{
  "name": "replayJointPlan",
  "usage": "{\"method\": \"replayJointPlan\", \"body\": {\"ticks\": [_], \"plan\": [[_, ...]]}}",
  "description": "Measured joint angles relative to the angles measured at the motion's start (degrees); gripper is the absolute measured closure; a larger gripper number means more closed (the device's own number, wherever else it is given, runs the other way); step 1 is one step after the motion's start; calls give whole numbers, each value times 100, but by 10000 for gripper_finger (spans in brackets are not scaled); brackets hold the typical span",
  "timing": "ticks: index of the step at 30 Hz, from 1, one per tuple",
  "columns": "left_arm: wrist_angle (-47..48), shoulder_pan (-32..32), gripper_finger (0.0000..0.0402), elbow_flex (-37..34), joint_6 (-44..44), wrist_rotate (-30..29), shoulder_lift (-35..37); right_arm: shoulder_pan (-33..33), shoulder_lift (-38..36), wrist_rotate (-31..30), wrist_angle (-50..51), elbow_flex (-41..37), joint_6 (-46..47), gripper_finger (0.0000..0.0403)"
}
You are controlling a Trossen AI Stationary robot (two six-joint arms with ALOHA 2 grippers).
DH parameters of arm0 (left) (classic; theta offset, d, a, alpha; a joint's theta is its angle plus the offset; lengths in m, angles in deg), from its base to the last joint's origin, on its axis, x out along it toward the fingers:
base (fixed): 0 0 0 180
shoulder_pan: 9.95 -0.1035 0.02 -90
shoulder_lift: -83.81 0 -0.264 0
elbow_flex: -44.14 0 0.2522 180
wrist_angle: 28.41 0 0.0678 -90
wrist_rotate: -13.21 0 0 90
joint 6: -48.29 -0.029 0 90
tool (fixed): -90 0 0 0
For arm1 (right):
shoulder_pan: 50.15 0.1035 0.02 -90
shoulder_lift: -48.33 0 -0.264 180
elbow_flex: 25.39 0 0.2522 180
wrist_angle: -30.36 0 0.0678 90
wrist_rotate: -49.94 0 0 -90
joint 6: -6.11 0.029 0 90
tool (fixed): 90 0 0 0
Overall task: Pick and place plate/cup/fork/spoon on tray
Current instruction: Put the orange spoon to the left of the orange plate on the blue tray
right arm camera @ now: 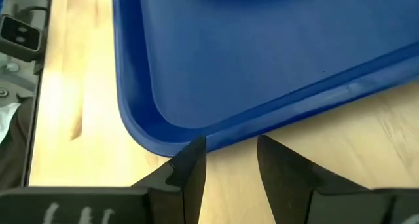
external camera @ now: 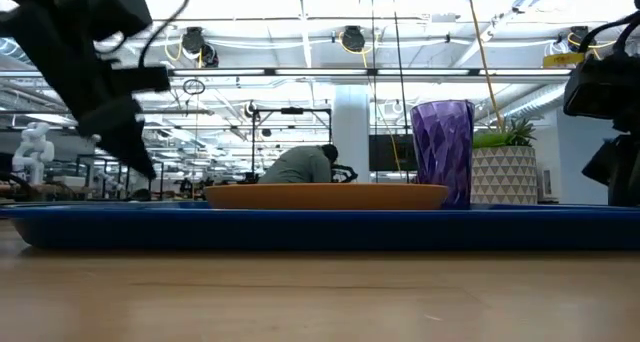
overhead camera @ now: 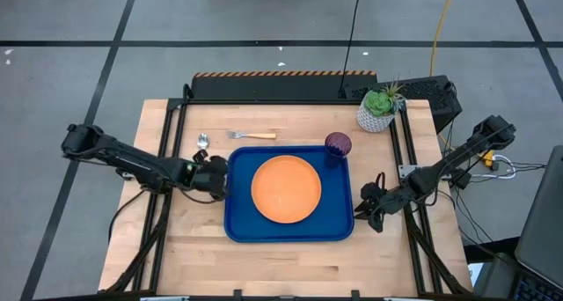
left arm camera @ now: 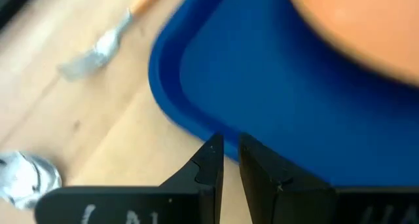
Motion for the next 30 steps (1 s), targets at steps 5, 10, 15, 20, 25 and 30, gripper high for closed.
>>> {"method": "replayJointPlan", "body": {"ticks": [5,10,15,20,25,30], "plan": [[30,122,350,0,-118,-215,695,0,-261,-97,204,-2,-190,273],[97,121,350,-1,-82,-519,966,0,-386,-995,450,-4,-695,273],[-758,297,350,-4,-897,-446,1062,-2,-418,-910,155,-4,-1054,273],[-1508,500,350,-4,-1784,-427,1494,-2,-686,-432,-151,-4,-1060,273],[-1783,614,350,-4,-2443,-428,2089,-2,-1055,-279,-309,-4,-1709,273],[-1761,645,350,-4,-2546,-423,2370,-2,-1190,-278,-504,-2,-1959,273]]}}
